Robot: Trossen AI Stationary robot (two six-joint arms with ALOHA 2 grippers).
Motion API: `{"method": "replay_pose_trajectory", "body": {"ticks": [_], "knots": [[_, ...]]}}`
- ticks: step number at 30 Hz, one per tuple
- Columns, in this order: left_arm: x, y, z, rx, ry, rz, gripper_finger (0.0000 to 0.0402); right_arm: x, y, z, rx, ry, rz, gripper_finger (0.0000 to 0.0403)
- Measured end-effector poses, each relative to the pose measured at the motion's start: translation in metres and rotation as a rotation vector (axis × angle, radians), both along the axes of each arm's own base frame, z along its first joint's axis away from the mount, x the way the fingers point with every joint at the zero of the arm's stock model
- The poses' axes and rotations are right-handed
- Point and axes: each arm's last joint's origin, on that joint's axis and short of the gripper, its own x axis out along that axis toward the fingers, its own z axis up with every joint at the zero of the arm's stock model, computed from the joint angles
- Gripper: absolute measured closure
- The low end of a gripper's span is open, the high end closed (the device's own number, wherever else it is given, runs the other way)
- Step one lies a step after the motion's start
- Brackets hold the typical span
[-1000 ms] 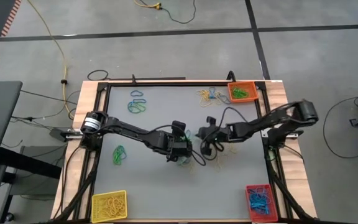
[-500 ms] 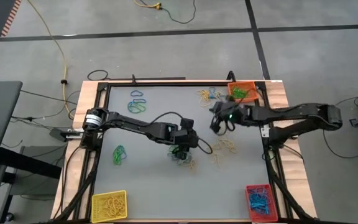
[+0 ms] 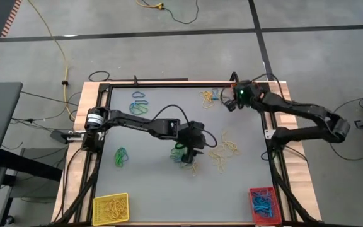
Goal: Sort rubber bands into baskets
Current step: Put the green rubber band into the orange bin
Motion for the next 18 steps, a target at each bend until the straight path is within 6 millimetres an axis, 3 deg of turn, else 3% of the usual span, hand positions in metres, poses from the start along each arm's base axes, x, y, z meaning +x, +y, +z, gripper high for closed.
{"method": "replay_pose_trajectory", "body": {"ticks": [10, 18], "knots": [[-0.003, -0.012, -0.002, -0.024, 0.032, -0.054, 0.0219, -0.034, -0.038, -0.012, 0.092, -0.010, -0.180, 0.0376], [-0.006, -0.019, -0.005, -0.027, 0.081, -0.063, 0.0219, -0.032, -0.050, -0.027, 0.112, 0.025, -0.217, 0.0347]]}}
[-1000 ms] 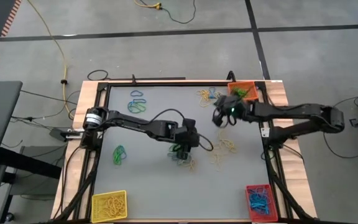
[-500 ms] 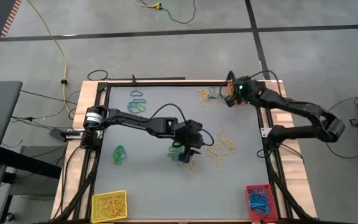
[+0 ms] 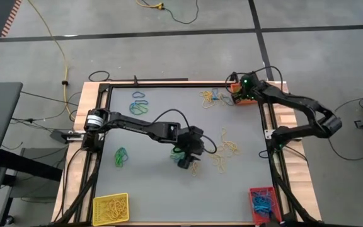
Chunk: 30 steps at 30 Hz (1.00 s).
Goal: Sort rubber bands into baskets
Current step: Put the green rubber band into the orange bin
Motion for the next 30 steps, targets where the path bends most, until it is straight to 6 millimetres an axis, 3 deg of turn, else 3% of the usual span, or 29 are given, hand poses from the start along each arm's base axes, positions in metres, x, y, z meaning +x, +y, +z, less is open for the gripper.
{"method": "replay_pose_trajectory", "body": {"ticks": [5, 17, 30], "knots": [[-0.002, -0.003, -0.002, -0.002, 0.033, -0.002, 0.0219, 0.001, -0.002, -0.004, 0.002, 0.019, -0.017, 0.0316], [-0.003, 0.004, -0.003, 0.058, 0.047, 0.068, 0.0219, 0.010, 0.002, -0.003, 0.008, -0.059, 0.009, 0.0175], [-0.006, 0.065, 0.000, 0.035, 0.061, 0.243, 0.0219, 0.068, 0.043, 0.006, -0.018, -0.194, 0.453, 0.0163]]}}
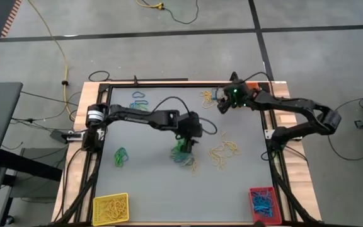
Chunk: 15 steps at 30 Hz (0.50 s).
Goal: Sort rubber bands into baskets
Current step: Put the green rubber band into the orange bin
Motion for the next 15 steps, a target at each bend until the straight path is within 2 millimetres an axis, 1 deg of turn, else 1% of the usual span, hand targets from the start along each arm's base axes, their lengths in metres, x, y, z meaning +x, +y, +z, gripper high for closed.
{"method": "replay_pose_trajectory", "body": {"ticks": [3, 7, 11, 15], "knots": [[-0.005, 0.010, 0.012, 0.002, -0.019, 0.026, 0.0219, 0.009, 0.013, 0.000, -0.006, 0.006, 0.069, 0.0163], [-0.016, 0.018, 0.039, 0.012, -0.078, 0.048, 0.0219, 0.018, 0.026, 0.000, -0.006, 0.003, 0.131, 0.0163], [-0.033, 0.022, 0.066, 0.029, -0.096, 0.059, 0.0219, 0.023, 0.035, 0.000, -0.005, 0.000, 0.168, 0.0163], [-0.053, 0.021, 0.086, 0.045, -0.065, 0.077, 0.0219, 0.028, 0.045, 0.000, -0.007, 0.004, 0.219, 0.0163]]}}
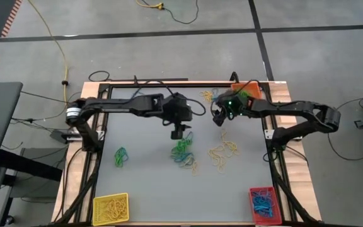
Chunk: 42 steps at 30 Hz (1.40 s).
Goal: Sort rubber bands into baskets
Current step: Put the green rubber band into the orange bin
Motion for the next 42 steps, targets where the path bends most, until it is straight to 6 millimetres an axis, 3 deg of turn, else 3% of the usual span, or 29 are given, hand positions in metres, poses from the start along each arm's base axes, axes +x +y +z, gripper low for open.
{"method": "replay_pose_trajectory", "body": {"ticks": [12, 16, 30, 38, 42], "knots": [[-0.064, -0.007, 0.065, 0.080, -0.037, 0.118, 0.0219, 0.015, 0.038, 0.000, -0.012, 0.009, 0.176, 0.0163], [-0.088, -0.010, 0.072, 0.078, -0.087, 0.134, 0.0219, 0.018, 0.051, 0.000, -0.014, 0.009, 0.230, 0.0163], [-0.164, -0.022, -0.009, -0.045, -0.229, 0.297, 0.0219, 0.030, 0.084, 0.007, -0.022, -0.099, 0.346, 0.0163], [-0.178, -0.027, -0.050, -0.192, -0.125, 0.402, 0.0219, 0.036, 0.103, 0.013, -0.016, -0.183, 0.404, 0.0163], [-0.183, -0.034, -0.061, -0.249, -0.041, 0.415, 0.0219, 0.036, 0.113, 0.013, -0.013, -0.185, 0.441, 0.0163]]}}
